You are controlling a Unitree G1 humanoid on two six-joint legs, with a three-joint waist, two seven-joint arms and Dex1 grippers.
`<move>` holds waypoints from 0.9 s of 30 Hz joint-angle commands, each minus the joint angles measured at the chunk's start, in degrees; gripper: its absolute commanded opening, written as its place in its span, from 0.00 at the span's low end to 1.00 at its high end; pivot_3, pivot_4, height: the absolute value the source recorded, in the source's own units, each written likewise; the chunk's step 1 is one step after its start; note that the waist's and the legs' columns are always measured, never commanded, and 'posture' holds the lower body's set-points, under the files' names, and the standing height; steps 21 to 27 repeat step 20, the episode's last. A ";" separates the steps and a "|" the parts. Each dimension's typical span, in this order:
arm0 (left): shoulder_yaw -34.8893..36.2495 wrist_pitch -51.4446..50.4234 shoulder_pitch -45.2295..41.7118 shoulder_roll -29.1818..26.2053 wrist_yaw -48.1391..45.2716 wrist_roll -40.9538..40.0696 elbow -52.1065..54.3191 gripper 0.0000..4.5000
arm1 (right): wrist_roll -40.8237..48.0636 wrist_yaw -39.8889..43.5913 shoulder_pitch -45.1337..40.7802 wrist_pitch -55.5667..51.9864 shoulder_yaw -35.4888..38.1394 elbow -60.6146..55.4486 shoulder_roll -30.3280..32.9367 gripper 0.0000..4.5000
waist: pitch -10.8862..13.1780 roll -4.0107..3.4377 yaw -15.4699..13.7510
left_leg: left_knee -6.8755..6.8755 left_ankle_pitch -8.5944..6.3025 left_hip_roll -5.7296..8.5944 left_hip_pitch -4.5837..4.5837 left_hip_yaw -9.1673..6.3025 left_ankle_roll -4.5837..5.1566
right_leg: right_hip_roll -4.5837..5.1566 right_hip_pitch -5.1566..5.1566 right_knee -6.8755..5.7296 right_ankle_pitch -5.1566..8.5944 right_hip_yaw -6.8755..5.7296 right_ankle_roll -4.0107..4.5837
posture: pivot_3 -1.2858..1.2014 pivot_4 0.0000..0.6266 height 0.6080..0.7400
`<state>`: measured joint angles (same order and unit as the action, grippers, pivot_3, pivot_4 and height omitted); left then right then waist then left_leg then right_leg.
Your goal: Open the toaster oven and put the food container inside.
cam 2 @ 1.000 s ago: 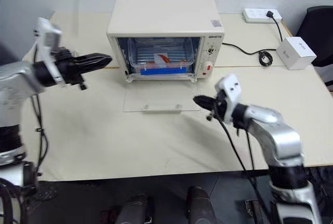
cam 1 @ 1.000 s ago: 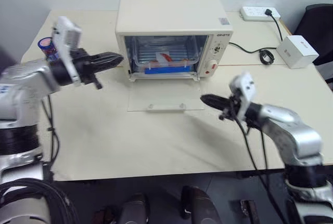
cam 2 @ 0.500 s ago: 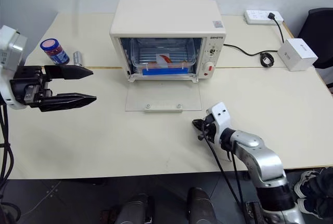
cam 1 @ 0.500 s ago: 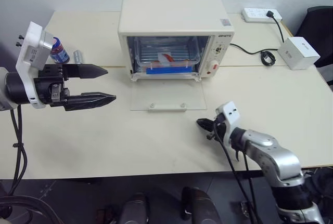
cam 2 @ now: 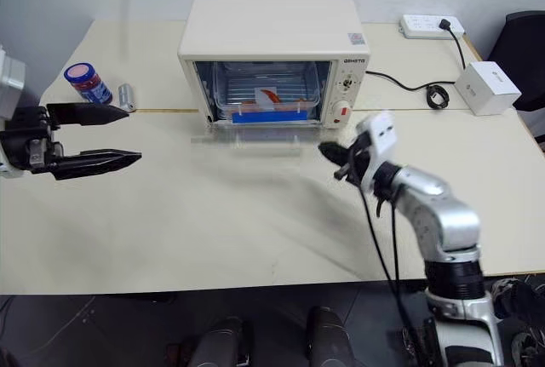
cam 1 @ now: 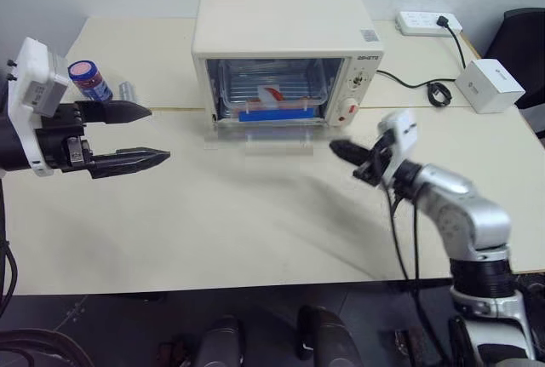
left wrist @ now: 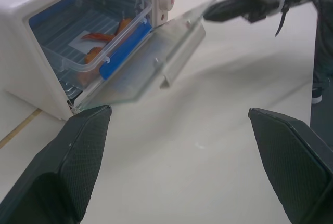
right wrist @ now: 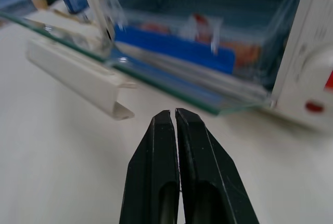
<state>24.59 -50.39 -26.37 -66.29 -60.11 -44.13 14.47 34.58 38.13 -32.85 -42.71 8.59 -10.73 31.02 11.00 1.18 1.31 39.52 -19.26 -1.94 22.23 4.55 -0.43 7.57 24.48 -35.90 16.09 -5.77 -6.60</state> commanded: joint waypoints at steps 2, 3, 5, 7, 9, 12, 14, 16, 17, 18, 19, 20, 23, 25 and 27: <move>2.45 2.81 0.94 -0.99 0.40 1.90 -1.33 1.00 | 5.26 4.33 -4.97 -4.70 5.41 -0.08 7.50 0.11 | 0.00 0.00 -0.16 | -0.01 0.00 0.00 0.00 -0.01 0.00 | 0.00 0.00 0.00 0.00 -0.01 0.00 | 0.52 0.24 1.00; 2.57 3.18 1.08 -1.03 0.39 2.10 -1.70 1.00 | 6.05 6.39 -5.38 -5.54 6.00 0.52 9.92 0.16 | 0.00 0.00 -0.20 | -0.02 0.00 0.00 0.00 -0.01 0.01 | 0.00 0.00 0.00 0.00 -0.01 0.00 | 0.52 0.24 1.00; 2.93 3.74 1.24 -1.16 0.43 2.47 -2.49 1.00 | 6.89 10.50 -5.26 -6.26 7.04 1.56 14.69 0.30 | 0.00 0.00 -0.47 | -0.03 -0.02 0.00 0.01 -0.01 0.02 | 0.00 0.00 0.03 0.00 -0.02 0.00 | 0.52 0.24 1.00; 3.20 4.37 1.56 -1.40 0.29 2.84 -2.94 1.00 | 6.90 14.04 -4.48 -5.68 7.60 2.34 18.63 0.44 | 0.00 0.00 -0.89 | -0.03 -0.04 0.02 0.00 0.05 0.07 | 0.01 0.01 0.05 0.00 0.01 0.00 | 0.52 0.24 1.00; 3.76 4.55 1.98 -1.79 -0.12 2.81 -3.09 1.00 | 7.44 17.25 -3.48 -6.07 8.66 3.57 22.18 0.60 | 0.00 0.00 -1.14 | -0.03 -0.04 0.01 0.00 0.07 0.07 | 0.01 0.02 0.05 0.00 0.01 0.00 | 0.52 0.24 1.00; 4.55 4.57 2.27 -2.26 -0.71 2.65 -3.15 1.00 | 9.80 20.83 -2.32 -7.48 10.75 4.80 25.47 0.83 | 0.00 0.00 -1.20 | -0.03 -0.05 0.01 0.01 0.10 0.08 | 0.02 0.02 0.06 0.00 0.02 0.00 | 0.52 0.24 1.00; 4.89 4.54 2.12 -2.67 -1.04 2.53 -3.36 1.00 | 11.17 23.15 -1.43 -8.37 12.05 5.21 27.30 0.97 | 0.00 0.00 -1.16 | -0.03 -0.05 0.01 0.00 0.11 0.08 | 0.01 0.02 0.06 0.00 0.02 0.00 | 0.52 0.24 1.00; 5.10 4.36 1.82 -2.99 -1.22 2.26 -3.64 1.00 | 11.73 24.52 -0.73 -8.41 12.61 5.29 28.29 0.99 | 0.00 -0.01 -1.18 | -0.03 -0.04 0.00 -0.01 0.11 0.07 | 0.01 0.03 0.06 0.00 0.02 0.00 | 0.52 0.24 1.00; 5.22 4.24 1.66 -3.06 -1.22 2.09 -3.71 1.00 | 11.57 25.04 -0.34 -7.88 12.58 5.08 28.53 0.99 | 0.00 -0.01 -1.18 | -0.03 -0.04 0.00 -0.01 0.12 0.07 | 0.01 0.03 0.06 0.00 0.03 0.00 | 0.52 0.24 1.00; 5.31 4.16 1.61 -3.04 -1.15 1.97 -3.68 1.00 | 11.26 25.19 -0.05 -7.20 12.40 4.81 28.45 0.99 | 0.00 0.00 -1.14 | -0.03 -0.04 -0.01 -0.01 0.11 0.07 | 0.01 0.02 0.06 0.00 0.02 0.00 | 0.52 0.24 1.00; 5.40 4.13 1.73 -2.91 -0.93 1.98 -3.42 1.00 | 10.91 24.76 -0.01 -6.59 12.20 4.65 27.97 0.99 | 0.00 -0.01 -1.14 | -0.02 -0.04 -0.01 -0.01 0.12 0.07 | 0.01 0.02 0.06 0.00 0.03 0.00 | 0.52 0.24 1.00; 5.54 4.09 2.10 -2.59 -0.66 1.96 -2.91 1.00 | 10.77 23.99 -0.14 -6.48 12.04 4.68 27.32 0.99 | 0.00 -0.01 -1.14 | -0.01 -0.04 0.00 -0.01 0.14 0.07 | 0.01 0.02 0.05 0.00 0.04 0.00 | 0.52 0.24 1.00; 5.54 4.09 2.10 -2.59 -0.66 1.96 -2.91 1.00 | 10.77 23.99 -0.14 -6.48 12.04 4.68 27.32 0.99 | 0.00 -0.01 -1.14 | -0.01 -0.04 0.00 -0.01 0.14 0.07 | 0.01 0.02 0.05 0.00 0.04 0.00 | 0.52 0.24 1.00; 5.54 4.09 2.10 -2.59 -0.66 1.96 -2.91 1.00 | 10.77 23.99 -0.14 -6.48 12.04 4.68 27.32 0.99 | 0.00 -0.01 -1.14 | -0.01 -0.04 0.00 -0.01 0.14 0.07 | 0.01 0.02 0.05 0.00 0.04 0.00 | 0.52 0.24 1.00; 5.54 4.09 2.10 -2.59 -0.66 1.96 -2.91 1.00 | 10.77 23.99 -0.14 -6.48 12.04 4.68 27.32 0.99 | 0.00 -0.01 -1.14 | -0.01 -0.04 0.00 -0.01 0.14 0.07 | 0.01 0.02 0.05 0.00 0.04 0.00 | 0.52 0.24 1.00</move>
